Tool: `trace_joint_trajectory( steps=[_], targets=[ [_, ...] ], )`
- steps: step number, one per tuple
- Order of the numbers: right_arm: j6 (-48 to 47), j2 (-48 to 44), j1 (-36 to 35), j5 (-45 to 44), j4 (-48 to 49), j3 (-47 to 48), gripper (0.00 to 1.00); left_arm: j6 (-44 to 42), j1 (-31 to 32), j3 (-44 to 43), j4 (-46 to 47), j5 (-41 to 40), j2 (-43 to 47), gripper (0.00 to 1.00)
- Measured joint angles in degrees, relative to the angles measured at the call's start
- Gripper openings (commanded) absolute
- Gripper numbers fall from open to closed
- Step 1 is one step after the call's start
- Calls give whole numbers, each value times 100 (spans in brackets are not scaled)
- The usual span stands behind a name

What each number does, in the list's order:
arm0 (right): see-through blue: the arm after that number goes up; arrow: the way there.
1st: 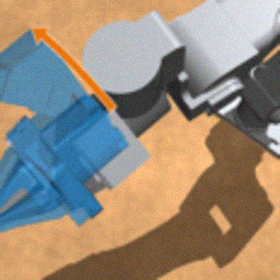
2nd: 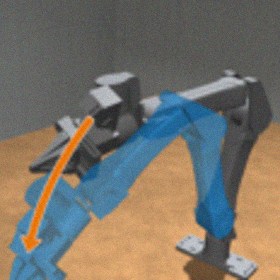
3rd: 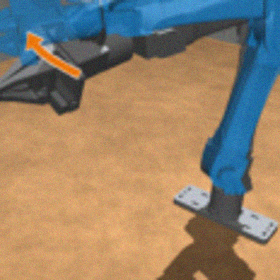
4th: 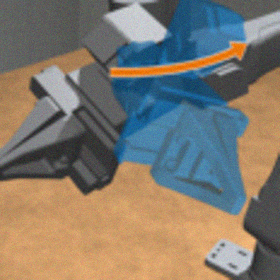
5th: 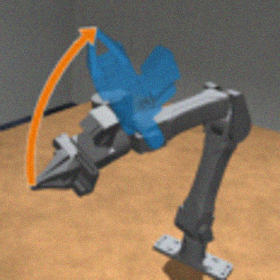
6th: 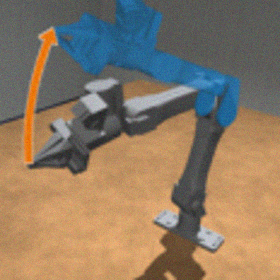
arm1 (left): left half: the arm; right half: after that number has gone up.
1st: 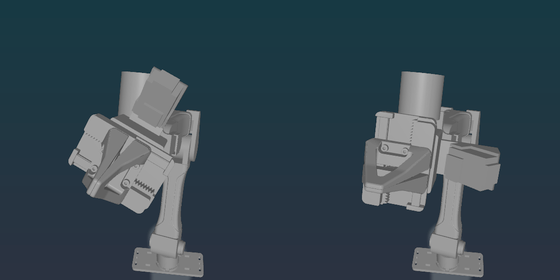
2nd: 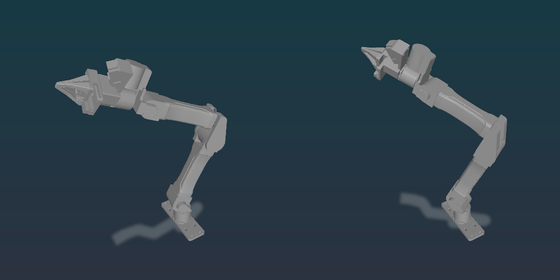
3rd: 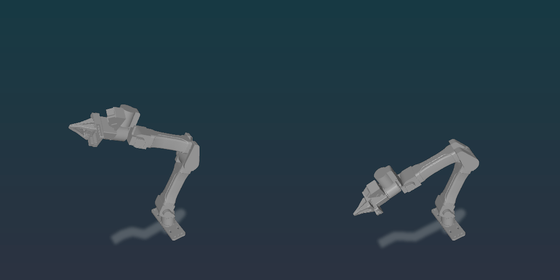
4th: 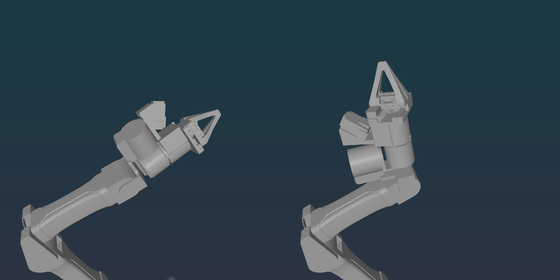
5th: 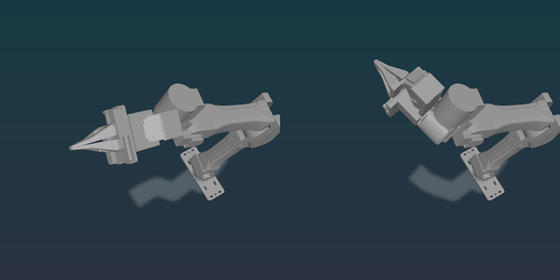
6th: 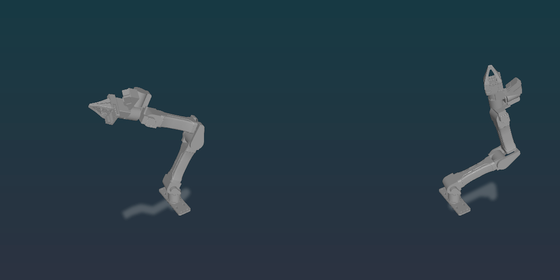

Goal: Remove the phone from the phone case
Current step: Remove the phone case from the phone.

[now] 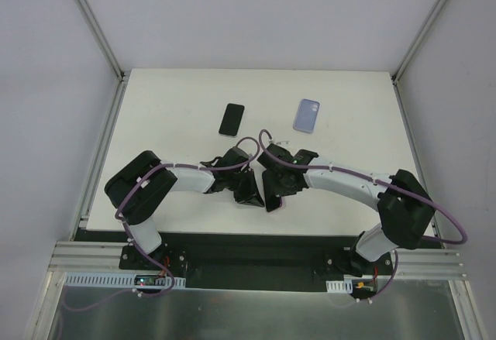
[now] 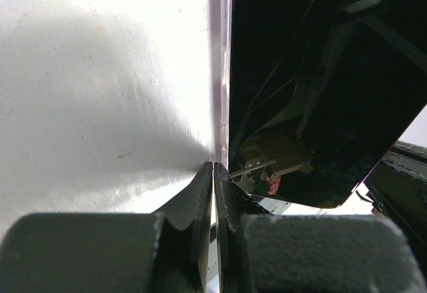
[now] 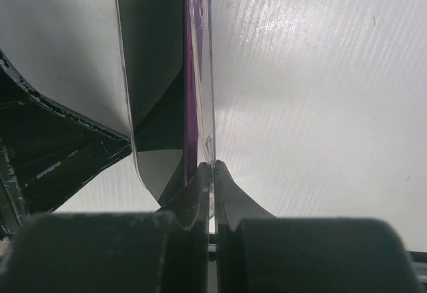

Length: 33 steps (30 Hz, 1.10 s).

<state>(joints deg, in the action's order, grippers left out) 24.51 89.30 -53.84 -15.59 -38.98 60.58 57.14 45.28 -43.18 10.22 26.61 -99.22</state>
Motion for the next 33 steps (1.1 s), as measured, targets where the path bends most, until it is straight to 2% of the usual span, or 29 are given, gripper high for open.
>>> trace_joint_trajectory(
  steps=[19, 33],
  targets=[
    [-15, -192, 2, 90, 273, -203, 1, -70, -39, 11, 72, 50, -52, 3],
    [-234, -330, -114, 330, 778, -267, 1, -72, -186, 525, 535, 192, 199, 3]
  ],
)
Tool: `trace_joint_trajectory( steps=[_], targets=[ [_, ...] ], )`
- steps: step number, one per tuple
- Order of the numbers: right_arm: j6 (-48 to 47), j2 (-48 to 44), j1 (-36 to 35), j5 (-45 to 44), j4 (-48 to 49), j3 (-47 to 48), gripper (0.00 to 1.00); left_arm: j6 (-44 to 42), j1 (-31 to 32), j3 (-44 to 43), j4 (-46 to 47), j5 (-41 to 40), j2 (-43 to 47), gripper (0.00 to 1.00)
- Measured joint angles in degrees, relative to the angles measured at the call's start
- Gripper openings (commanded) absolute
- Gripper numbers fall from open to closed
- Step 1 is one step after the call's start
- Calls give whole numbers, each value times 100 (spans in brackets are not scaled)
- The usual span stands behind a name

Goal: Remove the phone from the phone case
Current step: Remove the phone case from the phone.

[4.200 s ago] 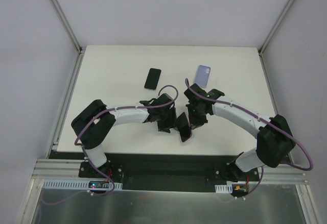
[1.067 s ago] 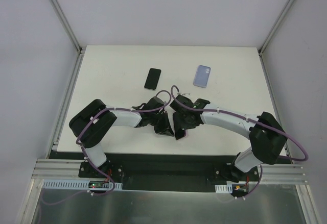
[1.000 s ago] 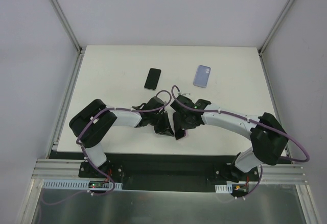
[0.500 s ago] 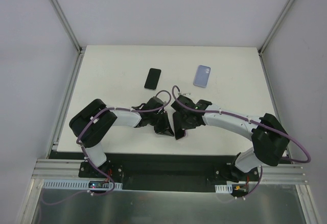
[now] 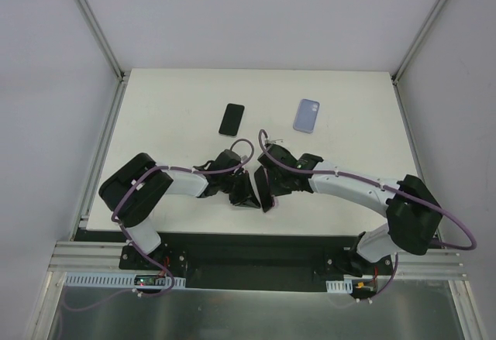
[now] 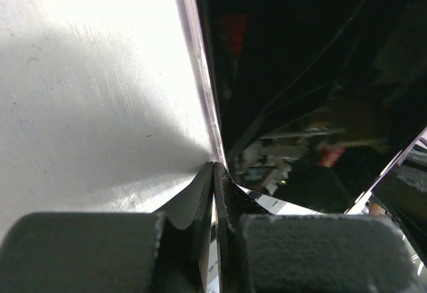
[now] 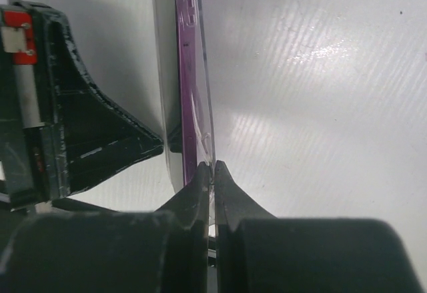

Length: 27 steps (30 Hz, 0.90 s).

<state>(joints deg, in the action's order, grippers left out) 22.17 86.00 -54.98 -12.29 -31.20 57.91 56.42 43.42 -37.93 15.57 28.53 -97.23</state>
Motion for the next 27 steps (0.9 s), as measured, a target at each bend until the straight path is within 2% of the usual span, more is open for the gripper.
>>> trace_joint_trajectory(
  steps=[11, 21, 27],
  targets=[
    [-35, 83, -247, 531, 442, 184, 1, -22, -13, 55, 66, 94, 0, 2],
    [-31, 313, -304, 608, 334, 424, 1, -31, -79, 98, 76, 114, 17, 2],
    [4, 313, -304, 586, 332, 424, 1, -33, -79, 175, 118, 116, 96, 8]
  ],
)
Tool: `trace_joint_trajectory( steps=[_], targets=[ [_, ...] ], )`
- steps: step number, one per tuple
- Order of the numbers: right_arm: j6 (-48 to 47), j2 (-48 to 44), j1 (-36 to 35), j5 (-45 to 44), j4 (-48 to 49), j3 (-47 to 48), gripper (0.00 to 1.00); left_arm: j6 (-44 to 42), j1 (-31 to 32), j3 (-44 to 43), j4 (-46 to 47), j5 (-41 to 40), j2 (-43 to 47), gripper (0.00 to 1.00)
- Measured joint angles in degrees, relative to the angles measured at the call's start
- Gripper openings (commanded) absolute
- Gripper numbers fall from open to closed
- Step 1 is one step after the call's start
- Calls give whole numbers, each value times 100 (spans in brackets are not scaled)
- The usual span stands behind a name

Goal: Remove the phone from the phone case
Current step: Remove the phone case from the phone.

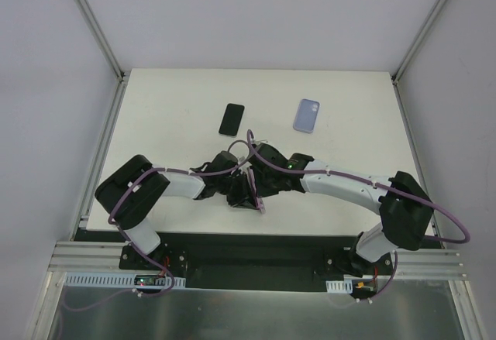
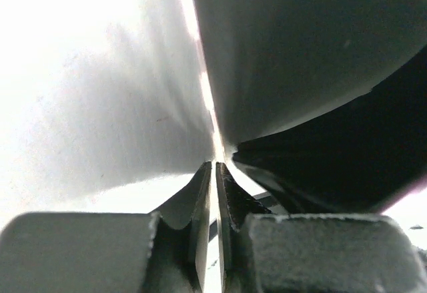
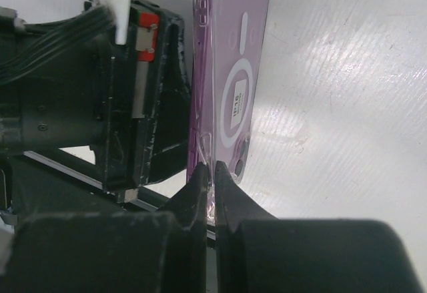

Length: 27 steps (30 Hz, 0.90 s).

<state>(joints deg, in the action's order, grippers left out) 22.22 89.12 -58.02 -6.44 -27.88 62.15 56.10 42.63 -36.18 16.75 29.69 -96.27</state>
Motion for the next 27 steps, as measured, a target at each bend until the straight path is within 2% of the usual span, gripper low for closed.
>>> trace_joint_trajectory(
  steps=[8, 12, 15, 20, 27],
  targets=[
    [57, 0, 0, 4, 0, 0, 1, -39, -225, 538, -251, -68, 769, 28],
    [101, 7, 0, 17, 11, 0, 1, -74, -262, 708, -435, -157, 1211, 42],
    [116, 9, 2, 31, 22, 0, 1, -61, -262, 817, -468, -157, 1543, 47],
    [127, 11, 9, 50, 24, 0, 1, 120, -262, 964, -214, -127, 1982, 48],
    [136, 13, 20, 76, 31, 0, 1, 304, -221, 968, -114, -317, 2124, 46]
  ],
)
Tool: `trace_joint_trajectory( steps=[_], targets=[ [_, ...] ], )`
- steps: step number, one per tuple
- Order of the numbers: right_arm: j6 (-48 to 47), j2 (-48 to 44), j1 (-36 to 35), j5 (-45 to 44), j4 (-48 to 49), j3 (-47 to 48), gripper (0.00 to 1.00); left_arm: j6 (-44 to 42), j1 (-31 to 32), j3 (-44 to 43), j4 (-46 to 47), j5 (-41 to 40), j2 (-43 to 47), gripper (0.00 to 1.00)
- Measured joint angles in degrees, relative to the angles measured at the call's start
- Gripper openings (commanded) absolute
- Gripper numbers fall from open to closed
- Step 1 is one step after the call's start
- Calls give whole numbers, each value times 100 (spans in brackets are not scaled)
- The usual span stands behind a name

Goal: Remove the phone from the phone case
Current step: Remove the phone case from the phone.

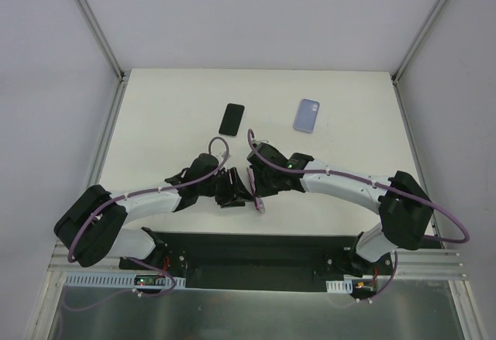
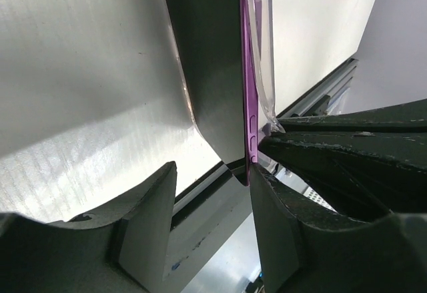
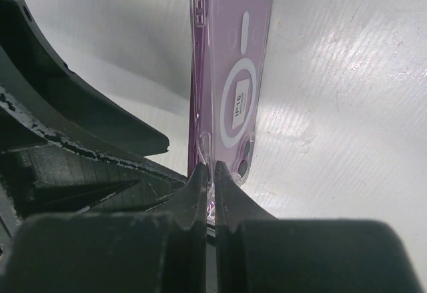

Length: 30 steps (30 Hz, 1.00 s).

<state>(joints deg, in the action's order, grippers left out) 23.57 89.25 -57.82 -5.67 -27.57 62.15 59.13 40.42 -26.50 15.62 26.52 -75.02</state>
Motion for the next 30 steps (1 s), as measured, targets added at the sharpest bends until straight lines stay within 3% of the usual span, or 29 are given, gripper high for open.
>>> trace_joint_trajectory(
  steps=[15, 30],
  targets=[
    [0, 0, 20, 15, -11, 0, 1, 55, 164, -153, 59, -120, -144, 44],
    [-2, -11, 37, -7, -98, 9, 1, 190, 400, -343, -50, -474, -208, 35]
  ],
)
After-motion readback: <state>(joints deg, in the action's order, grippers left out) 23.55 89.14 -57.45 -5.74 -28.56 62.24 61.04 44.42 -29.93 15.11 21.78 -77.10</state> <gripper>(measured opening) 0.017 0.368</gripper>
